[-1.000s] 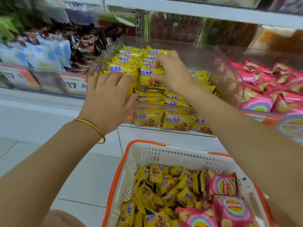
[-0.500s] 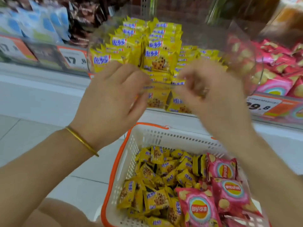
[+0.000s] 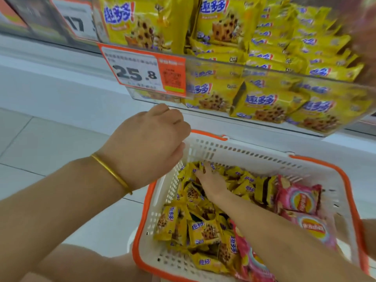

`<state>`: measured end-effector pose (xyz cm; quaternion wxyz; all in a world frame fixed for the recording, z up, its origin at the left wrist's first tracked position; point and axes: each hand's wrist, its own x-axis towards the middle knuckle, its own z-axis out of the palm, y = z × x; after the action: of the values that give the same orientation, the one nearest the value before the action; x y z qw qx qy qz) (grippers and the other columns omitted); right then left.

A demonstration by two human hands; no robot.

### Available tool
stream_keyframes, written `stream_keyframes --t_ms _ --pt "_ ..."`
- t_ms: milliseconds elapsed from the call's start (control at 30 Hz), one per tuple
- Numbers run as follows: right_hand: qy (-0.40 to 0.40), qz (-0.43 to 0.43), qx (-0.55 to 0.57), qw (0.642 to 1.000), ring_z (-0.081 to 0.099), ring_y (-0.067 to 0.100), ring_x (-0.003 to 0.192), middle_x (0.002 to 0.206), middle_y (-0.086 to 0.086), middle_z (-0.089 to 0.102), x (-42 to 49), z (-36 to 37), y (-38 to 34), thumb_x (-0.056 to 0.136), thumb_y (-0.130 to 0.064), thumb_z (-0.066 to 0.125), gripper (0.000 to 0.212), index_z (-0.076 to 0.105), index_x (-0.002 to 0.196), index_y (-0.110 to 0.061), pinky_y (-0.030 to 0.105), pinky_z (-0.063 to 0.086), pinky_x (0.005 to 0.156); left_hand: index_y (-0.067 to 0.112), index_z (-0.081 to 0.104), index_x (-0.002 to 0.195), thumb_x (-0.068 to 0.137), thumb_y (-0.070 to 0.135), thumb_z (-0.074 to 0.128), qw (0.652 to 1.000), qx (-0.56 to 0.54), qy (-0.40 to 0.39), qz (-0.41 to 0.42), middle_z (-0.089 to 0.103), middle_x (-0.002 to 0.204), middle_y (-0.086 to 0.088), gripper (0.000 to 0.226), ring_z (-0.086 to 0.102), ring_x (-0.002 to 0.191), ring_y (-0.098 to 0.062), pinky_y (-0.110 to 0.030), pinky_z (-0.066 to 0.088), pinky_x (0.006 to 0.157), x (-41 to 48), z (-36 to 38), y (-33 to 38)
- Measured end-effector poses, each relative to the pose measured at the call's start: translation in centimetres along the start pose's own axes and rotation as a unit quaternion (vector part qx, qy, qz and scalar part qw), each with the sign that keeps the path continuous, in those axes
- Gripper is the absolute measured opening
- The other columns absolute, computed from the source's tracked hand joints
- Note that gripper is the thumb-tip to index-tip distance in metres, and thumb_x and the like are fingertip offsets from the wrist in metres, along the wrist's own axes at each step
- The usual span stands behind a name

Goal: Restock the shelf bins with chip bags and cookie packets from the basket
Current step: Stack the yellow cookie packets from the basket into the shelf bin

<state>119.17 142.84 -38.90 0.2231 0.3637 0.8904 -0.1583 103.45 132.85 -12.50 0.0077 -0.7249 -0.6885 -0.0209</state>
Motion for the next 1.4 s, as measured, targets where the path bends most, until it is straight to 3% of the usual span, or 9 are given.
stream_keyframes --t_ms 267,400,533,600,700,767,967,1167,1400 --pt "0.100 -0.085 0.286 0.949 0.054 0.006 0.069 0.105 -0.006 0.049 -9.1 -8.2 -0.5 0.096 -0.017 0.050 0.012 0.045 0.102 -0.026 0.023 0.045 0.059 0.028 0.041 0.132 0.096 0.037 0.039 0.987 -0.011 -0.154 -0.033 0.045 0.130 0.006 0.037 0.041 0.120 -0.015 -0.033 0.043 0.094 0.8 0.3 1.3" --pt "0.009 -0.046 0.692 0.721 0.067 0.028 0.066 0.107 0.012 0.053 -15.8 -14.8 -1.6 0.098 -0.014 0.049 0.013 0.046 0.109 -0.019 0.031 0.054 0.055 0.028 0.022 0.142 0.082 0.045 0.066 0.958 -0.138 -0.251 -0.033 0.030 0.139 0.005 0.076 0.040 0.120 -0.015 -0.026 0.040 0.096 1.0 -0.2 2.7" --pt "-0.007 -0.011 0.837 0.547 0.058 0.025 0.044 0.067 0.019 0.060 -19.4 -18.5 -1.4 0.096 -0.008 0.047 0.008 0.047 0.104 -0.007 0.025 0.046 0.039 0.033 0.026 0.124 0.070 0.035 0.080 0.957 -0.227 -0.181 0.011 0.022 0.117 0.013 0.076 0.044 0.087 -0.004 -0.010 0.040 0.066 1.1 -1.4 4.5" --pt "0.000 -0.011 0.827 0.563 0.056 0.021 0.040 0.058 0.014 0.059 -20.1 -19.5 -1.1 0.097 -0.009 0.046 0.008 0.046 0.104 -0.005 0.024 0.044 0.037 0.032 0.037 0.114 0.074 0.030 0.076 0.954 -0.277 -0.112 0.027 0.032 0.109 0.013 0.055 0.046 0.088 -0.003 -0.011 0.042 0.072 1.5 -2.4 5.1" --pt "0.133 -0.017 0.616 0.777 0.064 0.012 0.066 0.089 0.004 0.065 -20.8 -20.1 0.2 0.098 -0.020 0.047 0.013 0.050 0.109 -0.013 0.030 0.056 0.060 0.022 0.060 0.102 0.076 0.034 0.073 0.940 -0.329 -0.089 0.008 0.058 0.096 0.009 0.031 0.054 0.080 0.003 -0.010 0.044 0.070 2.0 -4.4 5.2" --pt "0.257 -0.062 0.455 0.850 0.058 -0.002 0.088 0.102 -0.007 0.061 -21.6 -21.3 0.6 0.099 -0.026 0.044 0.017 0.059 0.104 -0.022 0.015 0.048 0.080 0.017 0.065 0.091 0.071 0.039 0.072 0.902 -0.414 -0.114 -0.038 0.068 0.081 0.006 0.031 0.065 0.066 -0.001 -0.019 0.054 0.062 2.0 -5.5 5.1" --pt "0.265 -0.134 0.400 0.867 0.059 -0.007 0.078 0.097 -0.017 0.065 -21.9 -25.9 -0.2 0.077 -0.031 0.074 0.029 0.063 0.103 -0.029 0.019 0.049 0.076 -0.007 0.055 0.091 0.065 0.056 0.057 0.881 -0.454 -0.094 -0.092 0.067 0.066 -0.010 0.068 0.068 0.051 -0.019 -0.032 0.054 0.050 2.5 -7.9 3.9" --pt "0.437 -0.091 0.329 0.832 0.059 0.012 0.095 0.107 -0.006 0.057 -17.6 -32.8 0.1 0.080 -0.027 0.074 0.037 0.061 0.113 -0.015 0.022 0.044 0.081 0.020 0.062 0.089 0.089 0.040 0.056 0.904 -0.205 0.352 -0.128 0.062 0.081 0.012 0.021 0.054 0.062 -0.007 -0.028 0.039 0.061 2.9 -8.7 1.4" --pt "0.420 -0.083 0.174 0.887 0.053 0.019 0.103 0.111 -0.003 0.053 -11.6 -34.6 -1.1 0.083 -0.026 0.071 0.036 0.055 0.114 -0.018 0.024 0.036 0.076 0.016 0.065 0.105 0.081 0.037 0.049 0.942 0.012 0.320 -0.096 0.058 0.117 -0.010 0.036 0.049 0.106 -0.036 -0.047 0.038 0.086 3.4 -6.3 -0.7"
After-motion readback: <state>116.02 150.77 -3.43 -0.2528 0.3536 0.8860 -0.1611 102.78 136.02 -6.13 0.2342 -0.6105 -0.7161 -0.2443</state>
